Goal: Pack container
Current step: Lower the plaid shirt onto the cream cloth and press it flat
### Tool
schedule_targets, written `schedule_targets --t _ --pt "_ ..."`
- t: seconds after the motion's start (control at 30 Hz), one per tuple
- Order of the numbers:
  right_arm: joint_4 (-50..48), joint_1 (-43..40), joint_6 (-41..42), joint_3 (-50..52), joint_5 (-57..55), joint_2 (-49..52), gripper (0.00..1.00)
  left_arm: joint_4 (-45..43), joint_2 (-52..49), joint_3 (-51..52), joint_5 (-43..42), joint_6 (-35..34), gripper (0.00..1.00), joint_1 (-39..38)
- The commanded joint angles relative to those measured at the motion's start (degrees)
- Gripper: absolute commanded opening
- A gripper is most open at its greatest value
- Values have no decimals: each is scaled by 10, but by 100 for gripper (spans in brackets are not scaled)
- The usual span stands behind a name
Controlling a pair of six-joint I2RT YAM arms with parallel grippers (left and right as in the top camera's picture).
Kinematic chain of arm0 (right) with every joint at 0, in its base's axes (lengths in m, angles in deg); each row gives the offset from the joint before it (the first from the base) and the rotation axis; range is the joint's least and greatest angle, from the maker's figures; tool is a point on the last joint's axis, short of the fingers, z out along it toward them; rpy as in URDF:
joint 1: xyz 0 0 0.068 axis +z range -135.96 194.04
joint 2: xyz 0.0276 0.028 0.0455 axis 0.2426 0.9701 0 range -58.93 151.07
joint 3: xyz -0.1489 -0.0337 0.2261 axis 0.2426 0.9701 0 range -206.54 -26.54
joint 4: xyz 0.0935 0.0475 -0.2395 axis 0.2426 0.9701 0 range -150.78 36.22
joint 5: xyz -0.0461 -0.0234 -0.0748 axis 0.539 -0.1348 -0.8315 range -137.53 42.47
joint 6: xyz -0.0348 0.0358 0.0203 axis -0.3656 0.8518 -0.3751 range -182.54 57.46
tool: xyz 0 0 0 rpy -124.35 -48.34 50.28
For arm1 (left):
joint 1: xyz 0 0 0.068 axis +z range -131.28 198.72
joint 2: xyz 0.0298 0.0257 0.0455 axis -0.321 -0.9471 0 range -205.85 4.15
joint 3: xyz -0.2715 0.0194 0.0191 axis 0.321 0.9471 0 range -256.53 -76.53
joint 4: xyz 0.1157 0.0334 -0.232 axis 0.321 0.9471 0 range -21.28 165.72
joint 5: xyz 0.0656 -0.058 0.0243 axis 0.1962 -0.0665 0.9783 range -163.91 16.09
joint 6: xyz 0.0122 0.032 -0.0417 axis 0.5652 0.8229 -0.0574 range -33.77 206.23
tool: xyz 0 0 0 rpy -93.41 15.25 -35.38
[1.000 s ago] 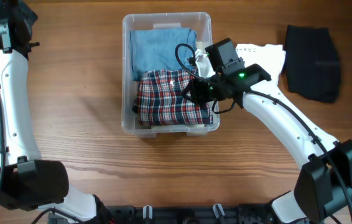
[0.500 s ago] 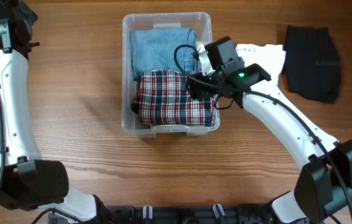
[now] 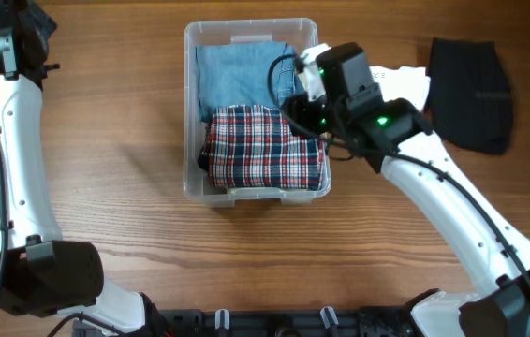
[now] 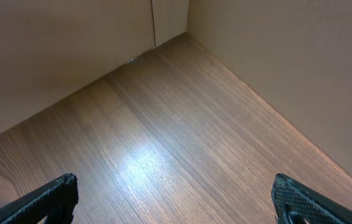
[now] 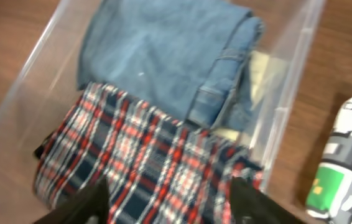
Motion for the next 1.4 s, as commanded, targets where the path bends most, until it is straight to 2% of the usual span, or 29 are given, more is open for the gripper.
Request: schedule_targets --t 0.0,0.03,0.07,0.17,0.6,0.77,0.93,1.27,1.37 --pt "6 26 -1 -9 -10 4 36 -2 -3 0 10 7 100 3" --pt "6 29 9 -9 -12 10 16 -2 -3 0 10 7 100 3" --pt "8 29 29 -8 -17 15 4 -2 -3 0 10 7 100 3" --pt "8 29 75 2 -38 30 4 -2 -3 0 10 7 100 3" --pt "30 30 77 24 -33 182 5 -2 -3 0 10 7 100 3" --pt "32 36 77 24 -16 212 6 -2 -3 0 10 7 100 3" --pt "35 35 82 9 1 169 6 -2 -3 0 10 7 100 3" --pt "29 35 86 -8 -1 -10 8 -2 -3 0 10 7 100 3" --pt "52 31 108 -8 -69 -56 8 -2 -3 0 10 7 100 3"
